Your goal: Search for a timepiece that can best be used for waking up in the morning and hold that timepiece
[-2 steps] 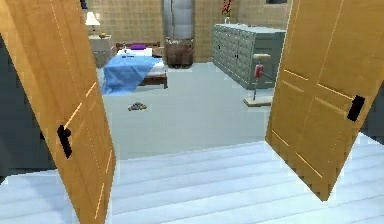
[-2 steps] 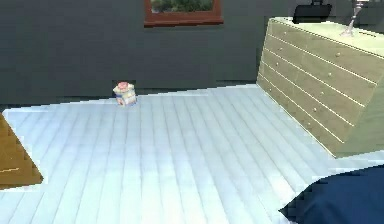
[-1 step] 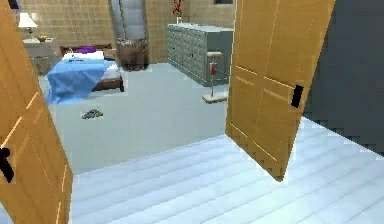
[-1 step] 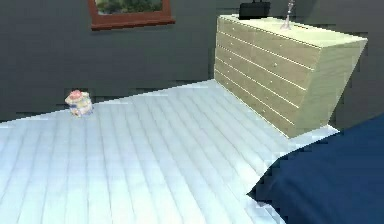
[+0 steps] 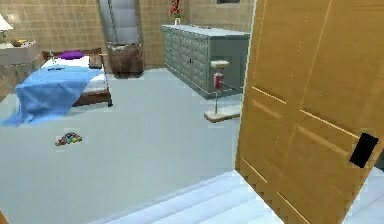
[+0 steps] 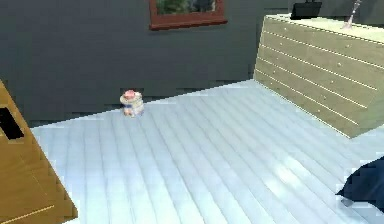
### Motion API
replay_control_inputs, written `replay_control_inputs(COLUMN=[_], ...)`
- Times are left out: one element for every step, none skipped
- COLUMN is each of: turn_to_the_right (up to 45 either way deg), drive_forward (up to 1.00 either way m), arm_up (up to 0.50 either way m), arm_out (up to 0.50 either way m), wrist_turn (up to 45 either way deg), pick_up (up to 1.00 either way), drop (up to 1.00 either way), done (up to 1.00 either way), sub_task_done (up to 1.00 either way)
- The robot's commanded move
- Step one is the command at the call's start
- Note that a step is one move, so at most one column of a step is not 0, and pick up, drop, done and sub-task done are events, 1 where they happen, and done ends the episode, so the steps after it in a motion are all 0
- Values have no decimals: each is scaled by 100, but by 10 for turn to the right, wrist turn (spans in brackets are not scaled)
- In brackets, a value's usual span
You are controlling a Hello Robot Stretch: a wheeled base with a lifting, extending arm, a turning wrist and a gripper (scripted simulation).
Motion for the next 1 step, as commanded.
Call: replay_control_inputs(turn_to_the_right=[-90], drive_forward=[0], arm_up=[0], arm_out=[0], wrist_turn=[0], pick_up=[0], drop=[0], done=[0], sub_task_done=[0])
